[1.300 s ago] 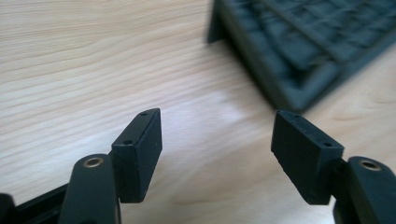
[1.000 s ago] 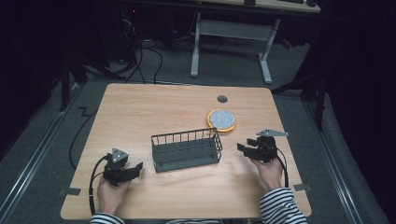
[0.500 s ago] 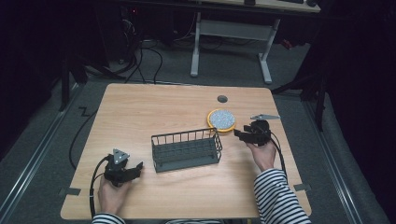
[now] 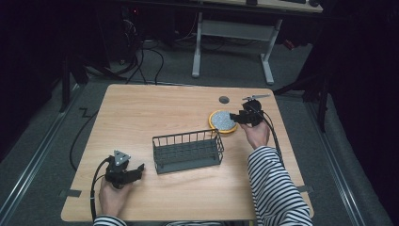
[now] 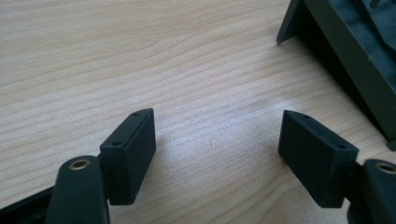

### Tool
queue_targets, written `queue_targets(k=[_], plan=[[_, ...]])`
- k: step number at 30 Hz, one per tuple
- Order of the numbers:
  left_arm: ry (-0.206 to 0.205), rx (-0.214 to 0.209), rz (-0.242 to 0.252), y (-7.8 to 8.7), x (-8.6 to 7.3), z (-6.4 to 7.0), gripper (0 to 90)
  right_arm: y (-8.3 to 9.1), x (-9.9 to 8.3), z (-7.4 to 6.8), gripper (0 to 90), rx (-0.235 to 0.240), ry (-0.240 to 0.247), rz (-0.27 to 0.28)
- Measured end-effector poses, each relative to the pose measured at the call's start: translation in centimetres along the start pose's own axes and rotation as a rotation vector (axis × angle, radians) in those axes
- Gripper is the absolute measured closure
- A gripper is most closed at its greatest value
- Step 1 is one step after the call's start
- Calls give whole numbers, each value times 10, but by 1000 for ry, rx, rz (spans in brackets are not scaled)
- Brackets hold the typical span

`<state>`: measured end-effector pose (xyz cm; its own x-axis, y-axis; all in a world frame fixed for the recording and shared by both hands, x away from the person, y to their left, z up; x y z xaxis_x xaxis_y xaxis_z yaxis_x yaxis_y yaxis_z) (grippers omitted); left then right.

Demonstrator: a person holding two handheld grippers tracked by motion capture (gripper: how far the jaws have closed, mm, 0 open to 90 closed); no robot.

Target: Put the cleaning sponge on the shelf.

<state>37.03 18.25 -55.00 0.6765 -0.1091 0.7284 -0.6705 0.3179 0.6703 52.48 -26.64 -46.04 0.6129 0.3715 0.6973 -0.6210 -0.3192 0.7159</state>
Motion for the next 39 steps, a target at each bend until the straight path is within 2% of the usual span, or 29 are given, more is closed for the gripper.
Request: queue_targets(k=[1,5,6,8,13,17,21,28,34,35,39], plan=[[0,0,0,0,0,0,280,-8,3,5,488,0,-24,-14],[0,-1,0,0,0,0,280,-19,3,9,497,-5,-40,-48],[0,-1,0,0,0,0,279,-28,0,12,513,-13,-47,-80],[0,-1,0,0,0,0,279,-30,-1,13,518,-13,-54,-90],[0,-1,0,0,0,0,279,-44,-7,18,532,4,-94,-158],[0,-1,0,0,0,0,279,-52,-11,19,523,2,-102,-199],[-1,0,0,0,0,0,278,-54,-13,21,525,12,-115,-207],[-1,-1,-1,0,0,0,277,-59,-17,25,597,64,-153,-223],[-1,-1,-1,0,0,0,275,-59,-16,22,703,51,-131,-242],[-1,-1,-1,0,0,0,274,-59,-16,19,741,43,-115,-238],[-1,-2,-1,0,0,0,273,-58,-17,17,795,27,-99,-222]])
Point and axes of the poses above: each handheld gripper's, and its own axes: y roughly backward along the jaws, x roughly out of its top, z roughly to its right, the point moved 2 cm from there along -y, roughly forward along the jaws, and after that the axes turned 10 degrees about y, right-handed, at the moved point
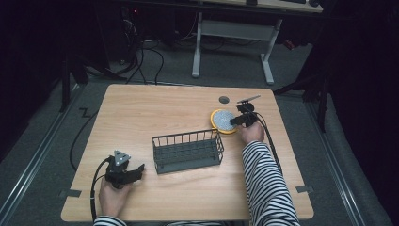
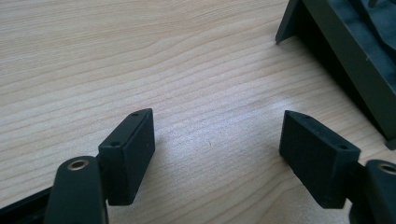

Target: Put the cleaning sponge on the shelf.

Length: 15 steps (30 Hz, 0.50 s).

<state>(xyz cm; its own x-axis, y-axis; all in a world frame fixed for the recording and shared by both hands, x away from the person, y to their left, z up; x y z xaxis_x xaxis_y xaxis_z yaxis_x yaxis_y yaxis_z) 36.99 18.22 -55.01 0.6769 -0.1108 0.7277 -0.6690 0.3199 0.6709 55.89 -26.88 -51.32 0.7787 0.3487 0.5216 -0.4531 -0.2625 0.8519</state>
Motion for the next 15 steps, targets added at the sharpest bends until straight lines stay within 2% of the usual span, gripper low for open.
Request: queue_targets(k=[9,15], plan=[[-1,0,0,0,0,0,270,6,-1,-1,863,-1,8,45],[-1,0,-1,0,0,0,270,14,0,-3,875,2,25,69]])
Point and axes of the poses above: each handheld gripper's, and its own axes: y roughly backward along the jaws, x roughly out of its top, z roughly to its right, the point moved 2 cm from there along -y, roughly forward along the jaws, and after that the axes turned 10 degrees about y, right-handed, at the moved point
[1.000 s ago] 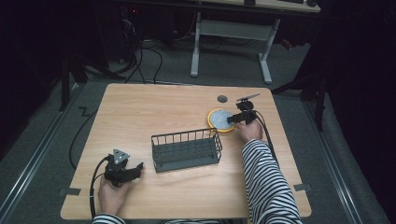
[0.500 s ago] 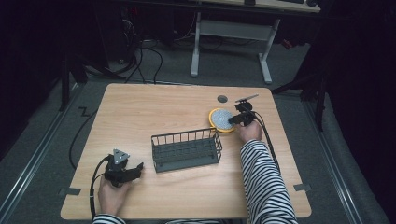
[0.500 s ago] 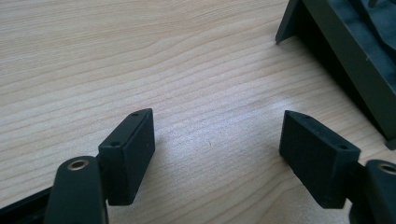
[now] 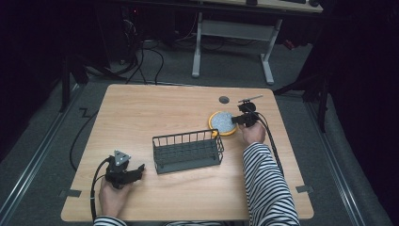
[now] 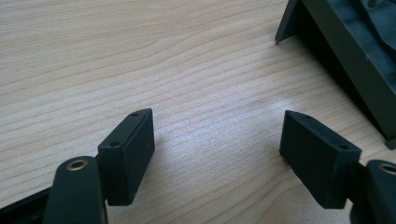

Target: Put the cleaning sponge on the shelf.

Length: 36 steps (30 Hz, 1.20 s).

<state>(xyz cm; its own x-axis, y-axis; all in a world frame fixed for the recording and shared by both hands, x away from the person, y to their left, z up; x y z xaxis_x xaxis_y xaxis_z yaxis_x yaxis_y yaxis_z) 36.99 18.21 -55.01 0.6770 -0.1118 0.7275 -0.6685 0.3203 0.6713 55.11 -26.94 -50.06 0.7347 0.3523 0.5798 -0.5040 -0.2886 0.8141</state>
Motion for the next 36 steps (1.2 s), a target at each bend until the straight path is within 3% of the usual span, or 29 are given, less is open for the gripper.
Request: queue_targets(k=[27,36], plan=[[-1,-1,-1,0,0,0,267,62,4,9,879,-9,37,143],[0,0,0,0,0,0,267,91,9,8,880,-5,54,220]])
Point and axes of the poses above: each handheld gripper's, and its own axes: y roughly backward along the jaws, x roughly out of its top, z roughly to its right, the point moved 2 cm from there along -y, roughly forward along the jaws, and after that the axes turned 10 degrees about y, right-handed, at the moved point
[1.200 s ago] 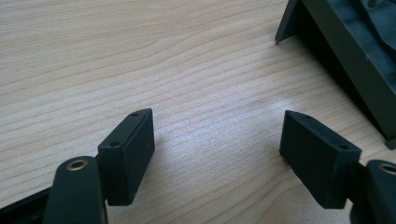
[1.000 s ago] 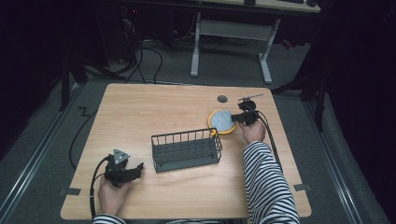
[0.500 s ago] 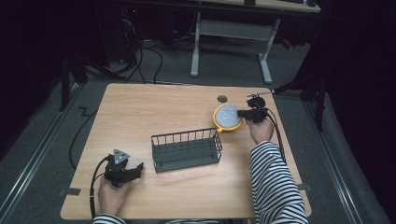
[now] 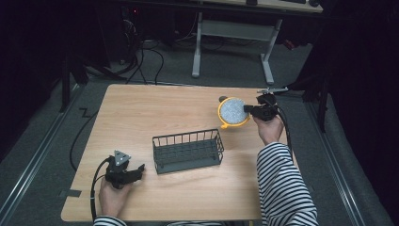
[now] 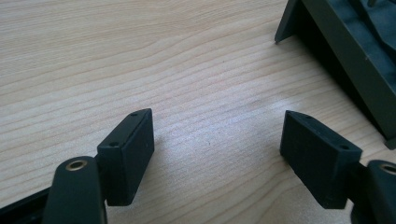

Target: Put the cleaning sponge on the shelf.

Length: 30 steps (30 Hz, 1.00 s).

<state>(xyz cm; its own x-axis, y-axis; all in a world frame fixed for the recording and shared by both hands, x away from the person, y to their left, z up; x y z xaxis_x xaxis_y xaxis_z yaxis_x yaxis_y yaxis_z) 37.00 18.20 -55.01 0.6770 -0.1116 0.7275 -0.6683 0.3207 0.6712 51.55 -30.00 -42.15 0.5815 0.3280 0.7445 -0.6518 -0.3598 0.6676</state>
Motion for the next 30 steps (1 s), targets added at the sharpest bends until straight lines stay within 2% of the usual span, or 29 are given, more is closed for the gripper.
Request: queue_targets(k=[5,13,18,19,21,26,27,30], plan=[[0,0,0,0,0,0,267,15,10,-5,880,6,20,32],[0,0,0,0,0,0,267,25,18,-17,880,28,59,62],[0,0,0,0,0,0,266,28,25,-34,880,63,97,71],[0,0,-1,0,0,0,267,27,26,-41,880,79,113,75],[1,0,0,0,0,0,267,27,27,-44,880,88,117,75],[0,-1,0,0,0,0,266,24,28,-67,880,146,164,85],[0,0,0,0,0,0,266,21,27,-76,879,168,179,77],[1,-1,1,0,0,0,266,18,25,-84,879,188,201,78]])
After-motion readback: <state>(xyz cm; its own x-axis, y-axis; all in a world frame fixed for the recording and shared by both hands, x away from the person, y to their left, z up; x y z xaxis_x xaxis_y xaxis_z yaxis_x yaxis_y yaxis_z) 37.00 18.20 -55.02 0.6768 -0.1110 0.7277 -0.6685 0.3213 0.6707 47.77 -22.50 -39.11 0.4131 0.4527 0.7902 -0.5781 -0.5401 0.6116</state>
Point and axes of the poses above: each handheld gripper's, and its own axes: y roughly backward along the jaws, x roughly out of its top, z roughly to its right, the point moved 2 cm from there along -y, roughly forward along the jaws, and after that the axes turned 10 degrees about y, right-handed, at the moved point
